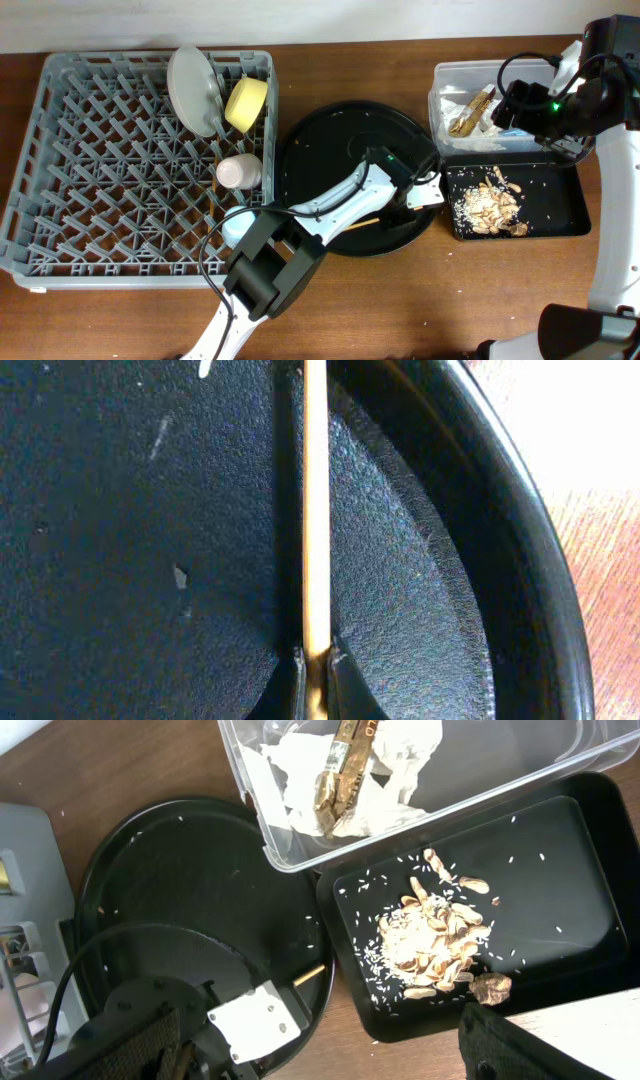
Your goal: Sort waste into correct bins and load items into the dishwasher rack
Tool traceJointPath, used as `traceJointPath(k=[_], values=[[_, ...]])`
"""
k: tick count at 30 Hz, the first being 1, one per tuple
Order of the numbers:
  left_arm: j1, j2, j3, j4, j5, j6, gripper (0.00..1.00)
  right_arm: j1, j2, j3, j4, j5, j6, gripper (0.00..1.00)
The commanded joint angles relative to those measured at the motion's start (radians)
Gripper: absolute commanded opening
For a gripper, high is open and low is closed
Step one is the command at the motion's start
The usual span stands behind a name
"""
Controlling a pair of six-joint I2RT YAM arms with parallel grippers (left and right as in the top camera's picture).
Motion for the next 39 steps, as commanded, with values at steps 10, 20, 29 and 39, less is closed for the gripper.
traceJointPath(k=[10,20,29,39], values=[[0.534,0.006,0.890,-0.710,-0.114,-0.496,0.00,-0.001,0.002,0.000,0.001,-0.001,-0.011,0.90],[0.800,-0.039,0.579,-0.758,-0.172,-0.517,0.01,-0.001,0.002,0.000,0.004,0.025,-0.011,0.90],[0.800,-0.045,0.462,-0.610,-0.188,-0.505,0.38,-0.001,0.002,0.000,0.004,0.025,-0.010,0.90],[0.800,-0.441,0.587,-0.586,-0.185,-0.505,0.71,-0.001,-0.066,0.004,-0.023,-0.055,-0.085,0.90]])
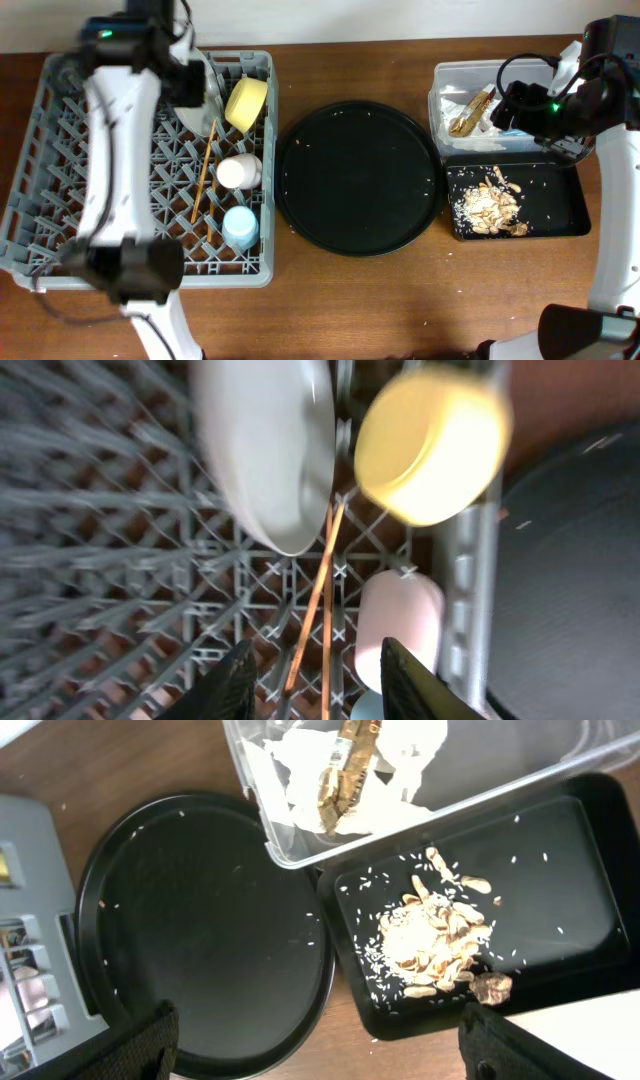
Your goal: Sort waste into correct bins and load items into the dishwasher rack
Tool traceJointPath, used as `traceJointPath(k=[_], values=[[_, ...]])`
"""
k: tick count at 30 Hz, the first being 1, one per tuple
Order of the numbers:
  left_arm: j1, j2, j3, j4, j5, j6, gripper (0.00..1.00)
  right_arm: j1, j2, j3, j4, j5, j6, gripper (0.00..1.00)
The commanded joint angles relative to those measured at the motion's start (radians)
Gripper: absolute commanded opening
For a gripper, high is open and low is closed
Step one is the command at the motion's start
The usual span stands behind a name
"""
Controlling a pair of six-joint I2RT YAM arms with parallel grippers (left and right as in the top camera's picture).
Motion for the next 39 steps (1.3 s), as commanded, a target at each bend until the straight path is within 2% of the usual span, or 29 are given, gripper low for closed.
traceJointPath(k=[1,5,8,12,15,19,22,25,31,35,39], values=[[0.002,-0.170,0.025,0.021,-0.007,0.000,0.99,-0.001,-0.084,0.006,-0.018,-0.037,-0.072,0.89],[0.002,-0.217,0.025,0.013,-0.008,0.000,0.99,-0.001,-0.296,0.007,-0.024,0.002,-0.124,0.90],[0.002,-0.217,0.024,0.005,-0.008,0.000,0.99,-0.001,-0.441,0.007,-0.024,0.030,-0.120,0.98],[0.002,-0.217,0.023,-0.002,-0.007,0.000,0.99,-0.001,-0.598,0.007,-0.025,0.031,-0.121,0.98],[0.002,-0.217,0.023,-0.002,-0.007,0.000,0.99,-0.001,-0.649,0.007,-0.031,0.033,-0.122,0.98],[0.002,-0.217,0.023,-0.002,-0.007,0.000,0.99,-0.002,-0.666,0.006,-0.135,0.168,-0.121,0.99],[0.002,-0.217,0.023,-0.002,-0.007,0.000,0.99,-0.003,-0.667,-0.068,-0.040,0.175,-0.126,0.98],[0.002,-0.217,0.023,-0.002,-0.007,0.000,0.99,0.014,-0.749,-0.317,0.198,0.177,-0.153,0.98],[0.002,-0.217,0.023,-0.002,-0.007,0.000,0.99,0.090,-1.086,-1.061,0.833,0.081,-0.158,0.98],[0.002,-0.217,0.023,-0.002,-0.007,0.000,0.99,0.111,-1.319,-1.457,1.155,0.037,-0.159,0.99],[0.002,-0.217,0.023,-0.002,-0.007,0.000,0.99,0.150,-1.538,-1.761,1.374,0.037,-0.158,0.99]])
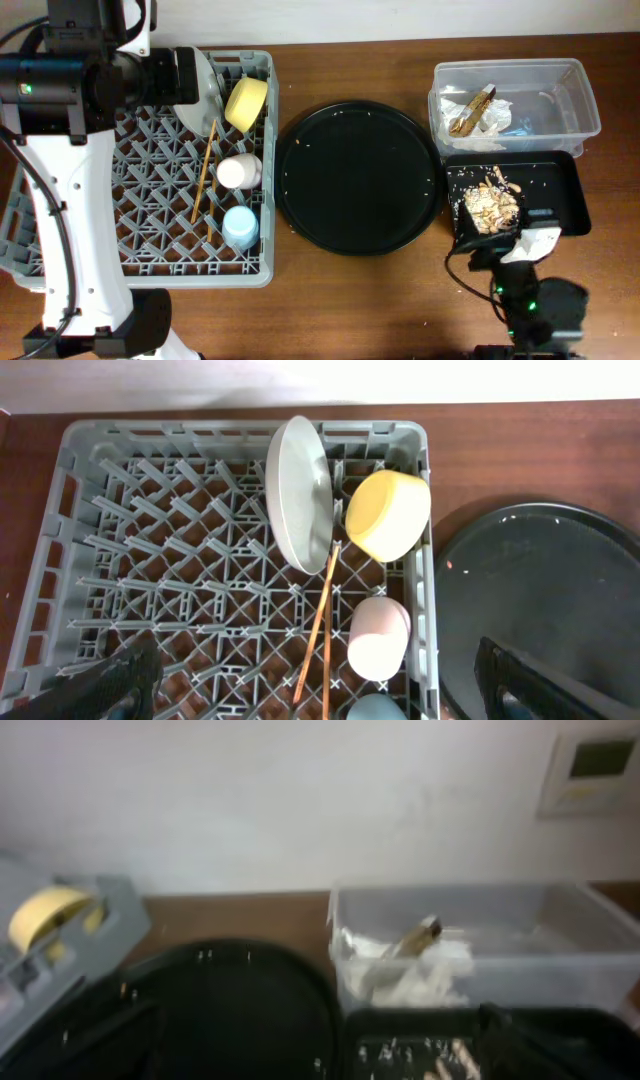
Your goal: Sort waste into correct bins and load items into the dishwasher rack
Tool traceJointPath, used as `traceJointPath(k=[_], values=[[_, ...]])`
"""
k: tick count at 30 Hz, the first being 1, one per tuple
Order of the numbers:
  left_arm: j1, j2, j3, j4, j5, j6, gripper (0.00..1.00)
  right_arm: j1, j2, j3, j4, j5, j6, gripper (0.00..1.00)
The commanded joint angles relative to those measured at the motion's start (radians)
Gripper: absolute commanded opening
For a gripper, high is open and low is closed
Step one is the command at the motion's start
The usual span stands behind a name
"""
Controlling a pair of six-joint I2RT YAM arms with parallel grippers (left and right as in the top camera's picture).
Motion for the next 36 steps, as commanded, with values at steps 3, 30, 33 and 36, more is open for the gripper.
traceJointPath(k=[3,30,33,36], values=[[0.002,0.002,-0.001,0.005,-0.008,-0.002,0.99,0.016,-0.155,-0.237,0.158,-0.016,-0.003,0.99],[0.002,0.003,-0.006,-0.011,-0.020,-0.002,0.99,0.016,-0.197,-0.240,0.016,0.014,-0.007,0.98],[0.002,-0.033,-0.080,0.047,-0.023,0.043,0.99,0.016,-0.197,-0.240,0.016,0.014,-0.007,0.98],[0.002,-0.172,-0.278,0.215,-0.023,0.063,0.99,0.016,-0.197,-0.240,0.016,0.014,-0.007,0.98]])
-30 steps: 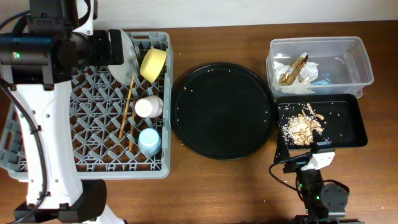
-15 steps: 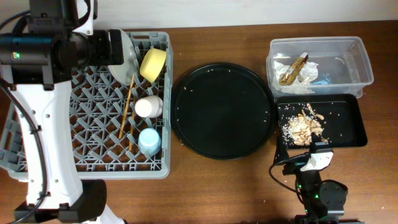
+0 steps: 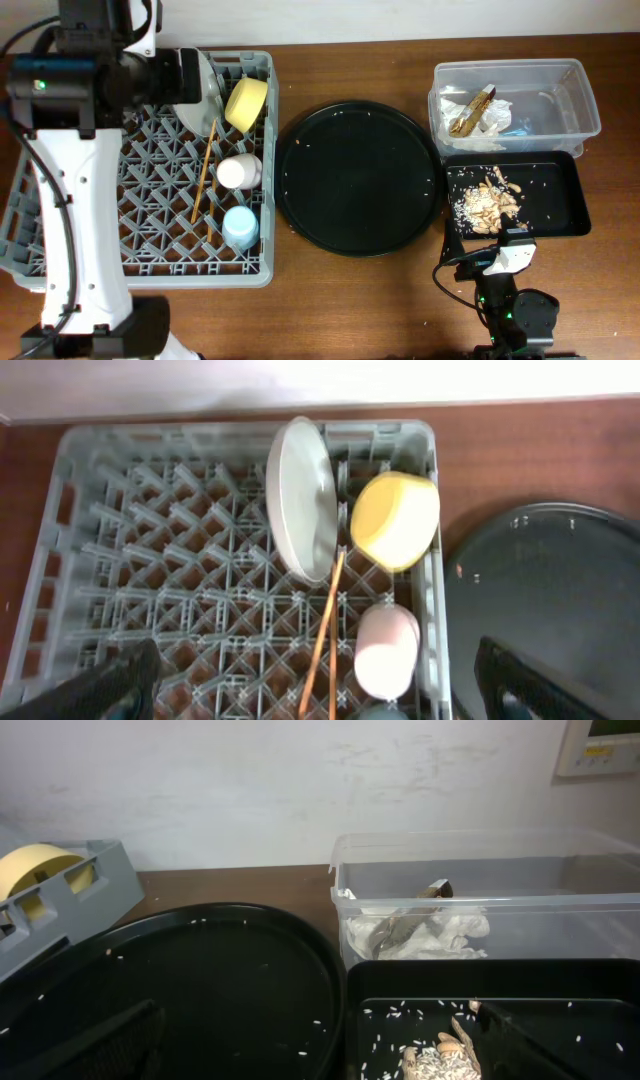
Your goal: Sort waste into correct bins and load items into the dishwasher rack
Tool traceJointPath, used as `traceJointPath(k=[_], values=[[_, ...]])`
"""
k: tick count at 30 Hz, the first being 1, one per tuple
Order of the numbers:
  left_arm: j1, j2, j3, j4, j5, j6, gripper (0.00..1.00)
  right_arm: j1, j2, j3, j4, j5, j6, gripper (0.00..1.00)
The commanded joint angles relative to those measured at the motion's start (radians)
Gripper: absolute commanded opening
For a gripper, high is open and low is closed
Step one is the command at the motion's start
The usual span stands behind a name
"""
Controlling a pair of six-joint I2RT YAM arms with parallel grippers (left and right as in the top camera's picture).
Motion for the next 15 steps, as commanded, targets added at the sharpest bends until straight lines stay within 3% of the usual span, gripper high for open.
traceJointPath(k=[1,6,10,15], values=[[0.002,-0.208,-0.243,0.166,-0.011,0.060,0.99,0.006,-0.008,-0.005,-0.005,0.010,-0.008,0.99],[0.041,-0.562,-0.789,0.543,-0.015,0.084,0.99,0.006,-0.008,-0.005,-0.005,0.009,-0.008,0.98],[0.095,-0.956,-1.361,0.882,-0.015,0.085,0.99,0.006,-0.008,-0.005,-0.005,0.009,-0.008,0.98],[0.104,-1.394,-1.926,1.183,-0.011,0.091,0.99,0.006,-0.008,-0.005,-0.005,0.009,-0.008,0.98]])
